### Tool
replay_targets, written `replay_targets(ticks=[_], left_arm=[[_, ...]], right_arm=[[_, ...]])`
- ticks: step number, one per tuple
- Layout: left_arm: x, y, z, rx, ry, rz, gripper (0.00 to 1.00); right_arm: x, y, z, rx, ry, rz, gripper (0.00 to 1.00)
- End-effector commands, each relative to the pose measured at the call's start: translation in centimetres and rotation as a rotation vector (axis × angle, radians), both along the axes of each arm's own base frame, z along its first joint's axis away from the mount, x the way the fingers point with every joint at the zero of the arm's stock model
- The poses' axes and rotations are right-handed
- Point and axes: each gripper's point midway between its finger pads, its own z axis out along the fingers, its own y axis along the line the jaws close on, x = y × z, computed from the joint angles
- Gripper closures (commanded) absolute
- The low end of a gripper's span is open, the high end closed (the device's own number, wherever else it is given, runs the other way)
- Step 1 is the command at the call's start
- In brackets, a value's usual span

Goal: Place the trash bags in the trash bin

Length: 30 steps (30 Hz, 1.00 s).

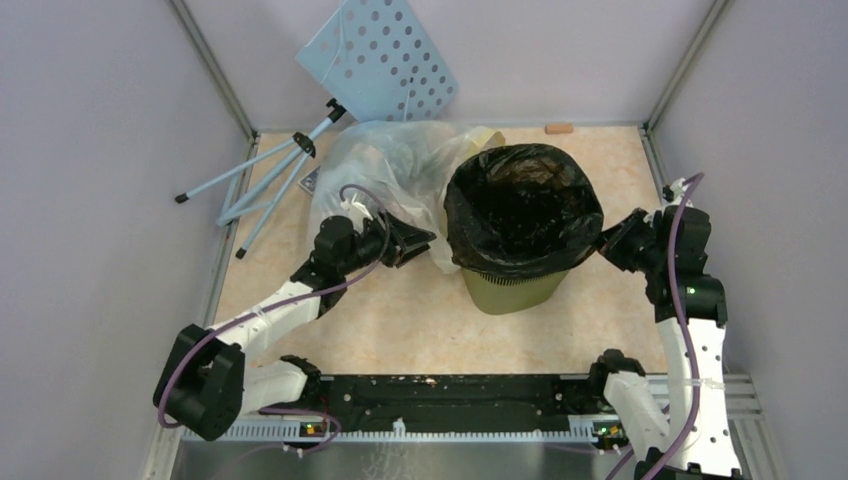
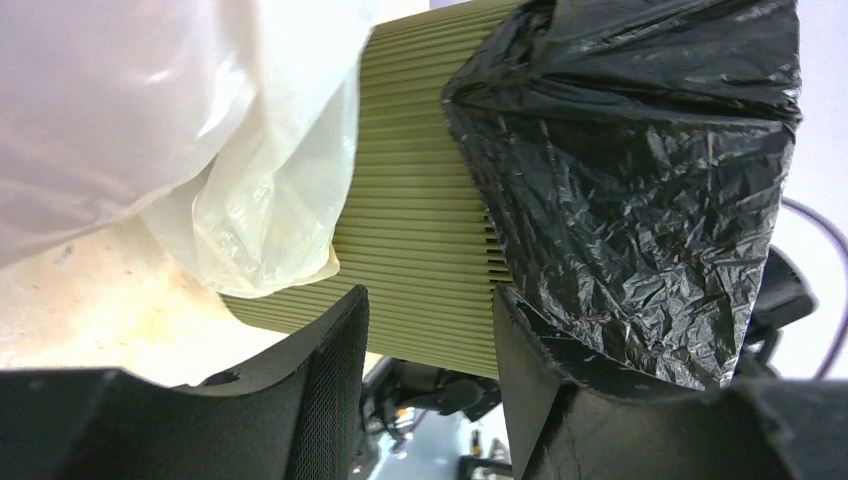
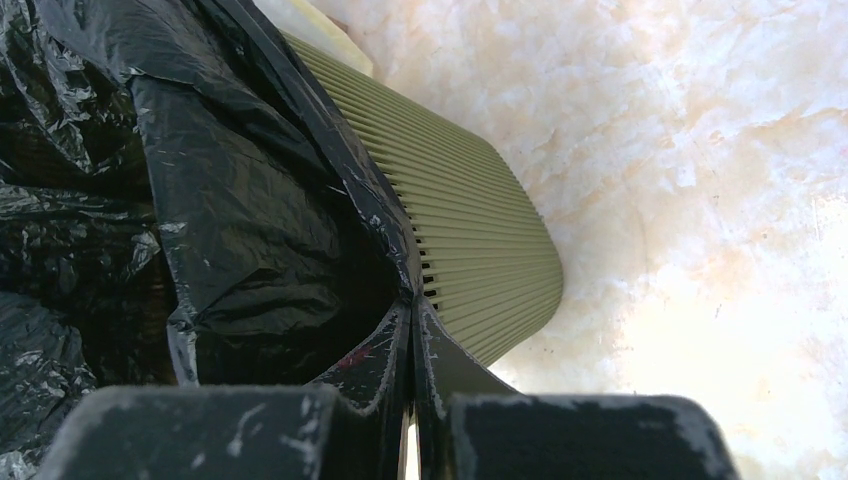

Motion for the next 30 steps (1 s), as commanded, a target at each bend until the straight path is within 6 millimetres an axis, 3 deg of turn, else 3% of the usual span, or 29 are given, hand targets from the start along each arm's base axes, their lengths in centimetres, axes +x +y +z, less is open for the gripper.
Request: replay_targets(ticks=[1, 9, 16, 20, 30], left_arm=[[-0.1, -0.2, 5.0, -0.269, -0.046, 0.014, 0.46], [-0.2, 0.8, 5.2, -0.456, 0.002, 0.060, 0.35], [0.3, -0.4, 5.3, -0.483, 0.010, 0.027, 0.33], [0.6, -0.6, 4.2, -0.479, 0.043, 0.033, 0.30], [1.0, -2.1, 4.4, -0.516, 0.029, -0.011, 0.36]], right_arm=[[0.4, 0.3, 1.2, 0.019, -0.064, 0.012, 1.00], [0.4, 0.7, 1.3, 0.028, -0.078, 0.030, 1.00], [0.6, 0.8, 1.4, 0.039, -0.090, 0.036, 1.00], [0.5, 1.0, 1.8, 0.045, -0.108, 0.041, 1.00], [0.4, 1.2, 1.6, 0.050, -0.116, 0.050, 1.00]])
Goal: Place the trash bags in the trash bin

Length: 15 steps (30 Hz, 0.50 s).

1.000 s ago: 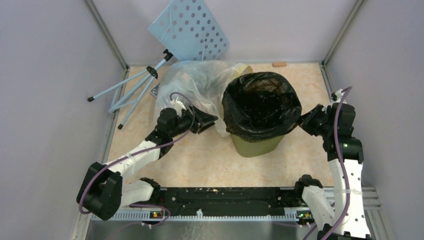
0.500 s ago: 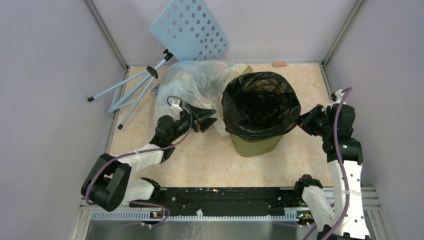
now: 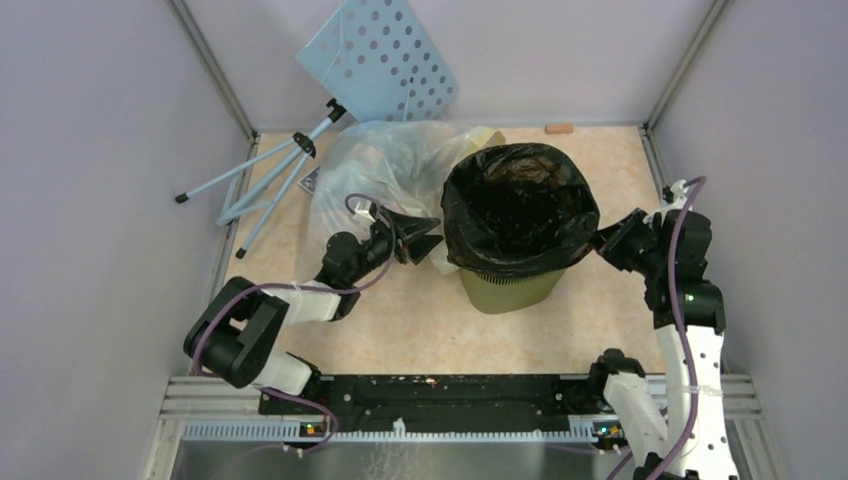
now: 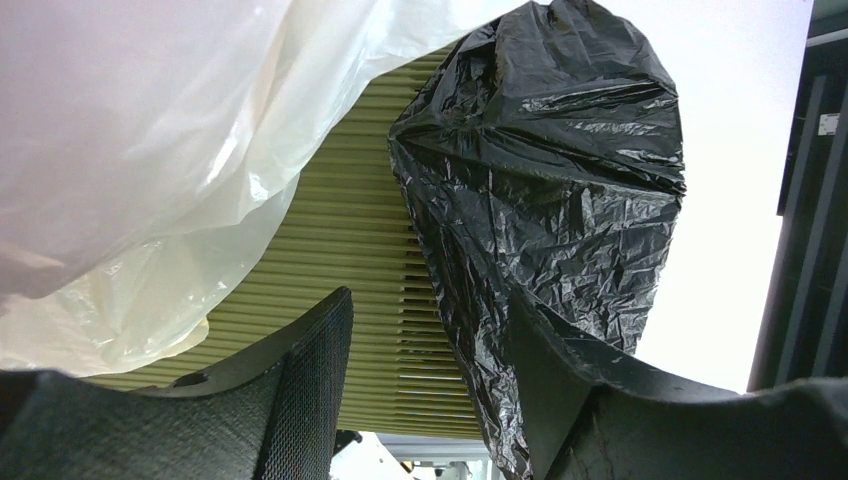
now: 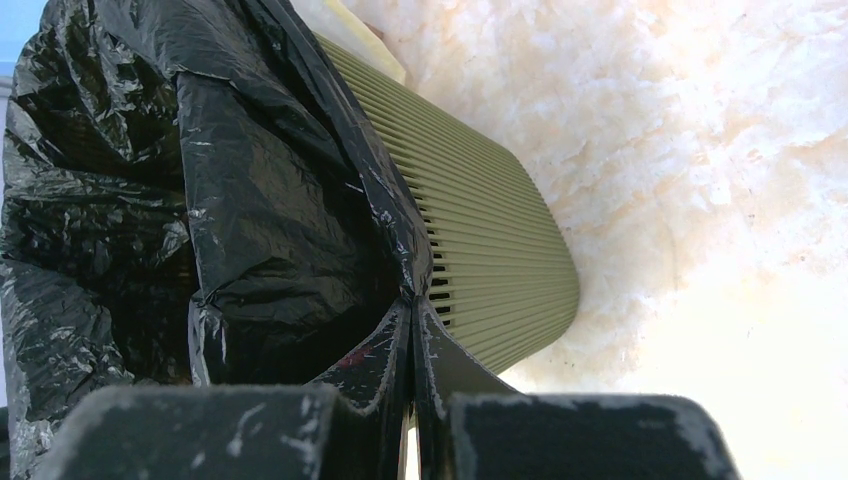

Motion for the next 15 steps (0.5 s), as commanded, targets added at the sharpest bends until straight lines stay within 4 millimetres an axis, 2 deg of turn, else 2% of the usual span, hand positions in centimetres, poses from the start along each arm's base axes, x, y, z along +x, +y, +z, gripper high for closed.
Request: replay_targets(ticks=[1, 5, 9, 15], left_arm=[[0.0, -0.7, 3.6, -0.080, -0.122, -0.021, 0.36], [0.4, -1.5, 3.8, -0.101, -0.126, -0.046, 0.36], [0.7, -2.0, 3.9, -0.105, -0.132, -0.039, 0.39], [1.3, -2.6, 4.7, -0.126, -0.176, -0.038, 0.73]], right_arm=[[0.4, 0.4, 1.1, 0.020, -0.062, 0.018, 1.00], [0.5, 0.5, 0.7, 0.025, -0.058, 0.025, 1.00], [0.6, 0.5, 0.6, 0.024, -0.059, 0.030, 1.00], [0.5, 0.5, 0.1, 0.023, -0.049, 0.029, 1.00]])
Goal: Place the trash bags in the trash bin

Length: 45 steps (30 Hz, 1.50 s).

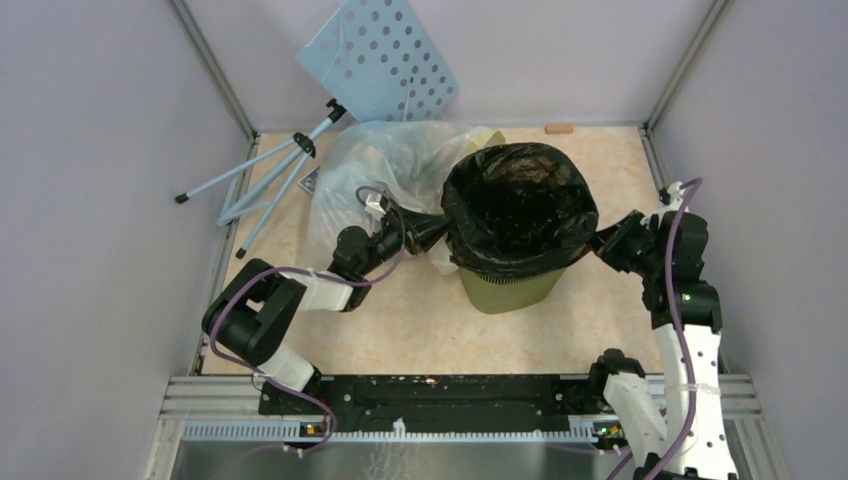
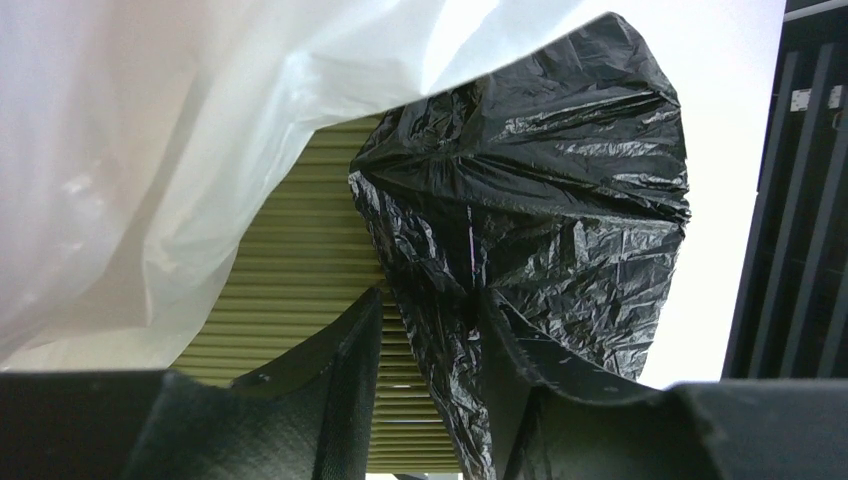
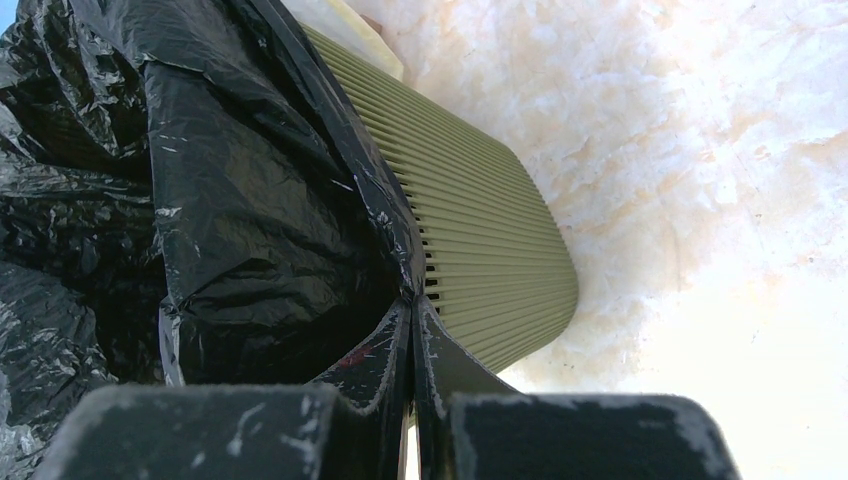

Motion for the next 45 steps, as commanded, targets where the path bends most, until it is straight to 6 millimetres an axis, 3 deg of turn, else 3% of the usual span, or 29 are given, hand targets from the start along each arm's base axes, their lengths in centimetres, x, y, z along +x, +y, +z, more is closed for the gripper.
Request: replay_targets(ticks=[1, 4, 18, 29, 31, 33, 39, 42, 45], left_arm=[[0.3, -0.6, 4.0, -0.076, -0.154, -0.011, 0.79], [0.6, -0.9, 4.0, -0.059, -0.182, -0.009, 1.00], [1.4, 0.5, -1.5, 0.243, -0.172, 0.113, 1.00], [1.8, 0.5, -1.7, 0.333, -0.205, 0.127, 1.00], [1.9, 0.7, -1.4, 0.347, -0.217, 0.139, 1.00], [2.0, 1.0, -1.0, 0.377, -0.231, 0.155, 0.97], [2.3, 2.3, 0.2, 0.481, -0.259, 0.209, 0.65], [2.0, 3.0, 0.5, 0.506, -0.259, 0.232, 0.61], [1.8, 3.8, 0.5, 0.537, -0.249, 0.259, 0.55]], right_arm=[[0.3, 0.4, 0.9, 0.016, -0.047, 0.020, 1.00], [0.3, 0.3, 0.5, 0.010, -0.039, 0.018, 1.00], [0.6, -0.1, -3.7, 0.009, 0.034, 0.002, 1.00], [1.1, -0.5, -5.4, -0.001, 0.060, -0.014, 1.00], [1.1, -1.1, -4.7, -0.042, 0.050, -0.029, 1.00], [1.1, -2.3, -3.4, -0.106, 0.041, -0.065, 0.91], [0.2, -6.5, 2.8, -0.313, -0.028, -0.224, 0.52], [-0.1, -7.4, 6.2, -0.379, -0.094, -0.245, 0.47], [0.1, -7.1, 9.6, -0.404, -0.147, -0.212, 0.51]])
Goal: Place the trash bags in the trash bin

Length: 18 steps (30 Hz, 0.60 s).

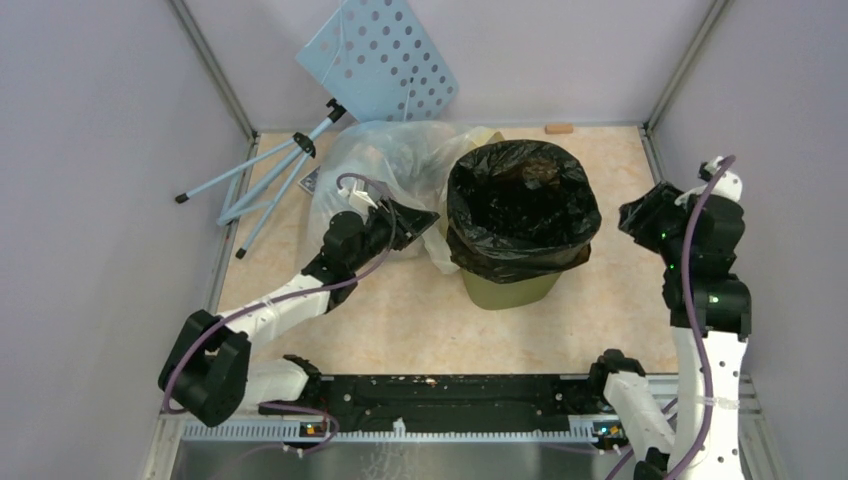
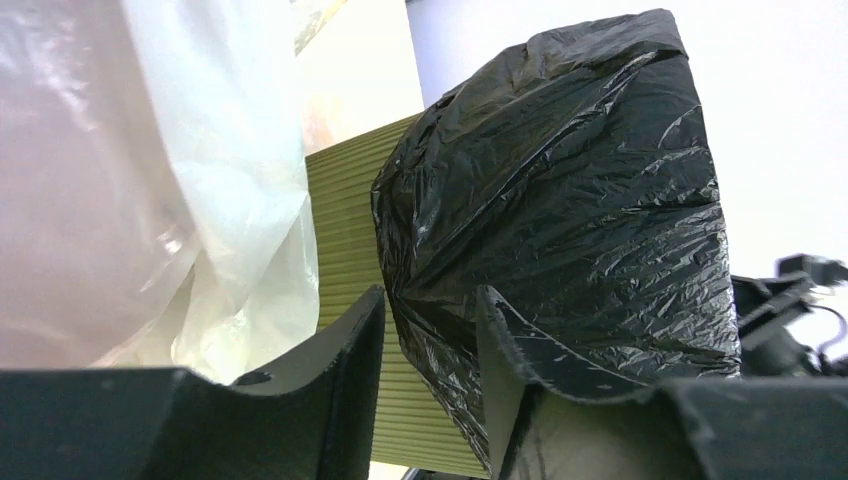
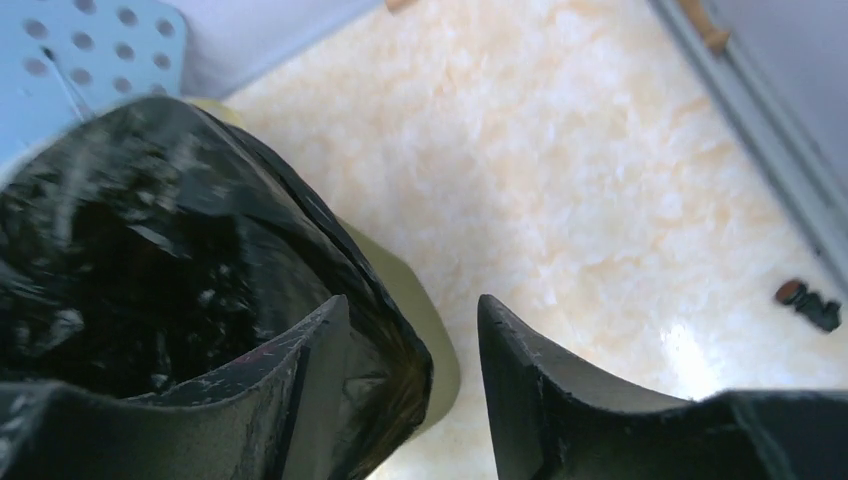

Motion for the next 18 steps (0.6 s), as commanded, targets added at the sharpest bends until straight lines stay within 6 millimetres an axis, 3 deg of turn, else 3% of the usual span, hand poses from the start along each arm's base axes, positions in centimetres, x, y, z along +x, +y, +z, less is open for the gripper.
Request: replay_targets(ticks=[1, 3, 5, 8, 11, 14, 18], left_arm=[[0.2, 1.3, 1.0, 0.067, -0.033, 0.059, 0.51], [-0.1, 1.6, 1.3, 0.097, -0.046, 0.057, 0.44], [-0.5, 1.6, 2.0, 0.127, -0.066, 0.038, 0.42], [-1.7, 1.1, 3.3, 0.168, -0.117, -0.044, 0.42], [-3.3, 0.0, 4.6, 0.198, -0.176, -0.163, 0.40], [-5.0, -0.8, 5.1, 0.226, -0.228, -0.264, 0.24], [-7.4, -1.6, 5.5, 0.278, -0.338, -0.366, 0.29]], right_arm=[[-0.2, -0.9, 5.1, -0.112, -0.068, 0.009, 0.56], [0.5, 0.5, 6.8, -0.095, -0.103, 0.093, 0.72], [1.2, 2.4, 8.2, -0.064, -0.124, 0.206, 0.99], [2.1, 6.2, 8.2, -0.002, -0.067, 0.402, 1.00], [2.6, 9.4, 7.2, -0.056, -0.009, 0.486, 1.00], [2.8, 12.8, 5.1, -0.107, 0.067, 0.582, 1.00], [3.2, 15.3, 1.5, -0.256, 0.218, 0.625, 1.00]])
